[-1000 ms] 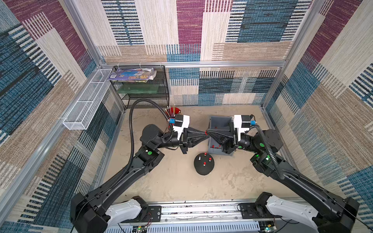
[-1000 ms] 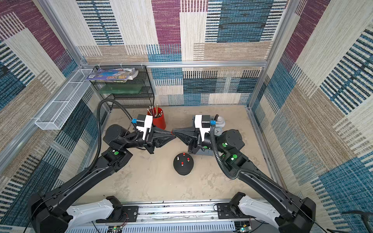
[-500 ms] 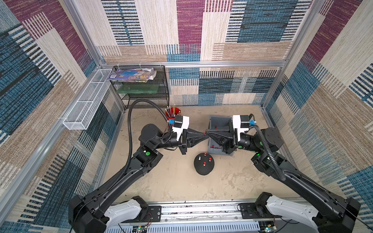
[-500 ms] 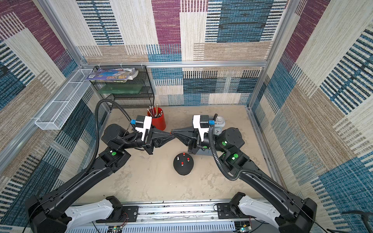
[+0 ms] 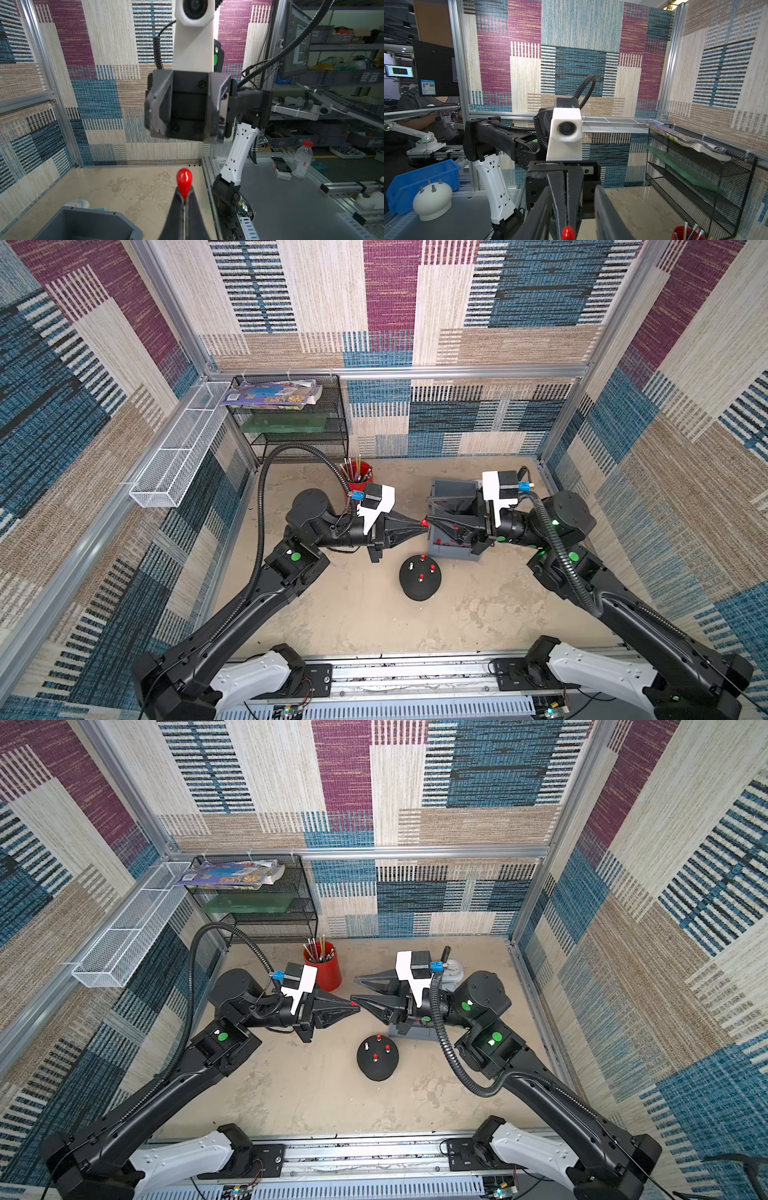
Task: Cover the protruding screws with screw protection sleeves
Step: Pick up the screw protection sleeve from the storage box.
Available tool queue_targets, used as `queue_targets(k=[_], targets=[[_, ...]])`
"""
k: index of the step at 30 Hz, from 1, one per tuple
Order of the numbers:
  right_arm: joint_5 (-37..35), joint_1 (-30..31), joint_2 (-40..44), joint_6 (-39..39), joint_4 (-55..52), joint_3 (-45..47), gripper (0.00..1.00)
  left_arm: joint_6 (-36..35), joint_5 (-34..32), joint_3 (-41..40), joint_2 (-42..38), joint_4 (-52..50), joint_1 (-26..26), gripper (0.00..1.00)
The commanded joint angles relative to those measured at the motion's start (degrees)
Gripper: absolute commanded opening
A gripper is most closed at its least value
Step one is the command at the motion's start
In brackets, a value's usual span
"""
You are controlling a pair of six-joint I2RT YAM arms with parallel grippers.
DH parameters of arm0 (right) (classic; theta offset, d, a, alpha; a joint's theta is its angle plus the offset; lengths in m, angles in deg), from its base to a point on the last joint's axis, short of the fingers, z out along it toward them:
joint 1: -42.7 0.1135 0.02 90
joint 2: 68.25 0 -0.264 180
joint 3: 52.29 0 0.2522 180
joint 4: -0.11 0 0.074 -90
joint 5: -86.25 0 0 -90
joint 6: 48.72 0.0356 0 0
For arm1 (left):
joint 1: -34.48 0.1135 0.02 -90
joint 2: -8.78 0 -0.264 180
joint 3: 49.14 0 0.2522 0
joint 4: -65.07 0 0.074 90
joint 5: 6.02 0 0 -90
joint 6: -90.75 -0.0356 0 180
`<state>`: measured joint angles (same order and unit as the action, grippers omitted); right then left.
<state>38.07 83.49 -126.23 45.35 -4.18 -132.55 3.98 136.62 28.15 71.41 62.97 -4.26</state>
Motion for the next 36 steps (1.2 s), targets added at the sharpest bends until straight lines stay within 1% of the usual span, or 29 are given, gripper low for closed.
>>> queue_targets(k=[1, 3, 5, 7, 10, 13, 23, 36], targets=[[3.36, 0.01, -1.15, -6.79, -13.66, -5.30, 0.34, -9.10, 2.10, 2.56, -0.88, -11.31, 0.00, 0.00], [5.14, -0.10, -2.34, -9.72, -20.39, -8.64, 0.32, -11.38, 3.65, 3.57, -1.23, -14.59, -0.02, 0.00], [6.76, -0.01, -2.93, -11.92, -23.53, -9.68, 0.31, -12.33, 4.26, 4.10, -1.33, -15.98, 0.00, 0.00], [8.27, 0.07, -2.70, -13.50, -24.01, -9.08, 0.29, -12.92, 4.56, 4.53, -1.04, -17.22, -0.02, 0.00], [8.03, 0.07, -3.12, -15.17, -26.61, -9.87, 0.27, -13.66, 5.39, 5.39, -0.60, -18.89, -0.02, 0.00], [8.41, 0.08, -3.61, -15.67, -27.43, -10.30, 0.26, -14.08, 5.64, 5.65, -0.58, -19.65, -0.02, 0.00], [10.25, 0.16, -5.83, -17.35, -30.39, -11.46, 0.16, -14.03, 5.35, 5.41, -0.69, -19.35, 0.07, 0.00], [11.50, 0.16, -5.66, -17.79, -31.83, -11.81, 0.21, -13.42, 5.16, 4.86, -0.40, -18.33, 0.60, 0.00]])
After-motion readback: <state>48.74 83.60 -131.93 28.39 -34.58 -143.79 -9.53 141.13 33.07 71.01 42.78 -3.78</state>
